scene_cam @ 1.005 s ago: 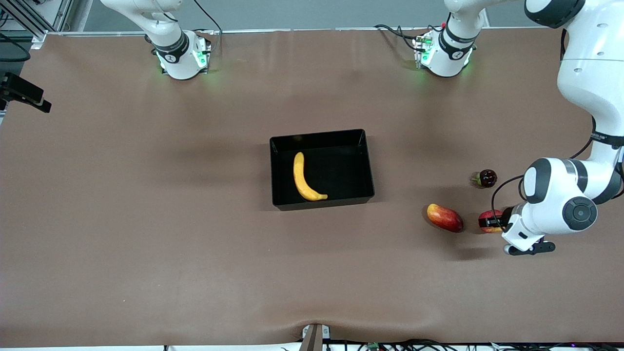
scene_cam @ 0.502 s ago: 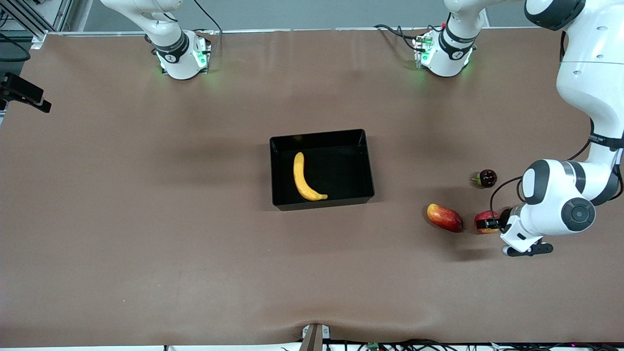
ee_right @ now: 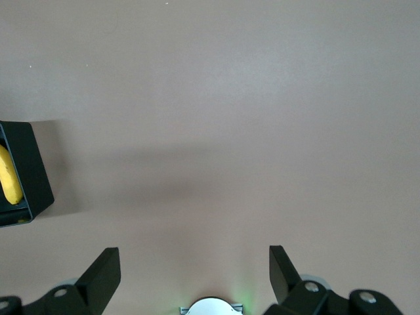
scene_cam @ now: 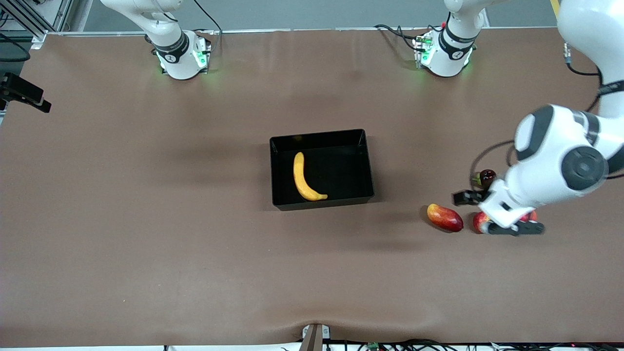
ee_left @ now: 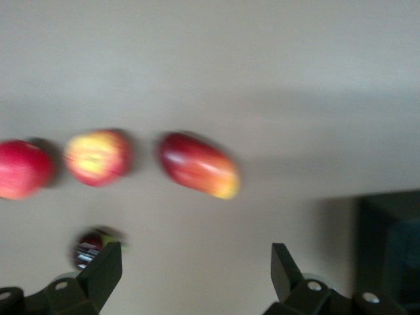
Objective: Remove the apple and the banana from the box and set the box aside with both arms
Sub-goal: 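Reach the left gripper into the box and grasp the banana, then carry the banana out with the left gripper while the right gripper reaches the box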
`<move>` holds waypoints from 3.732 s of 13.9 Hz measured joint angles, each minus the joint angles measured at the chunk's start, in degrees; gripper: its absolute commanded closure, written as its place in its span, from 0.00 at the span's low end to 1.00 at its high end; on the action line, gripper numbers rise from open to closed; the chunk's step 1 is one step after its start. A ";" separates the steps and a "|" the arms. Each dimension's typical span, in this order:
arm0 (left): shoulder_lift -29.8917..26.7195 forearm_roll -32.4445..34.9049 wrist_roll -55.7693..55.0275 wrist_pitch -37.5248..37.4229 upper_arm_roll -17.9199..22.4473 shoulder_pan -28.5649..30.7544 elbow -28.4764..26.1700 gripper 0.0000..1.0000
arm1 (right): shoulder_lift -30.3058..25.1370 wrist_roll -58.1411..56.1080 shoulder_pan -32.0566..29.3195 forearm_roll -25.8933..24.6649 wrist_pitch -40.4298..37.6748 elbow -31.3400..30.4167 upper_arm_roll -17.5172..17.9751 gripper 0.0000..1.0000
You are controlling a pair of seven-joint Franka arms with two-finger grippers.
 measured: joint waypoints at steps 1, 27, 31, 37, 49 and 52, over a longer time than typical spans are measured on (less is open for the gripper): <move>0.28 -0.24 -3.16 0.01 -1.56 -1.71 -0.46 0.00 | 0.00 0.00 0.00 0.00 0.00 0.00 0.00 0.00; 28.48 1.60 -51.10 29.49 23.69 -55.16 14.16 1.00 | 0.25 0.00 0.02 0.01 -0.07 -0.10 0.07 0.00; 27.85 1.65 -49.77 29.06 23.68 -55.22 15.68 1.00 | 0.81 0.00 0.00 0.02 -0.07 -0.11 0.07 0.00; 17.18 1.65 -45.32 16.05 23.59 -54.35 17.39 1.00 | 3.94 -1.38 0.69 0.14 -0.04 -0.27 0.41 0.00; 5.37 -5.64 -30.24 6.43 24.30 -23.50 13.02 1.00 | 14.71 11.41 18.75 8.13 12.12 -4.97 1.11 0.00; 8.44 -5.66 -30.74 12.11 24.42 -16.76 12.25 1.00 | 15.99 19.22 25.09 8.27 20.81 -8.70 1.19 0.00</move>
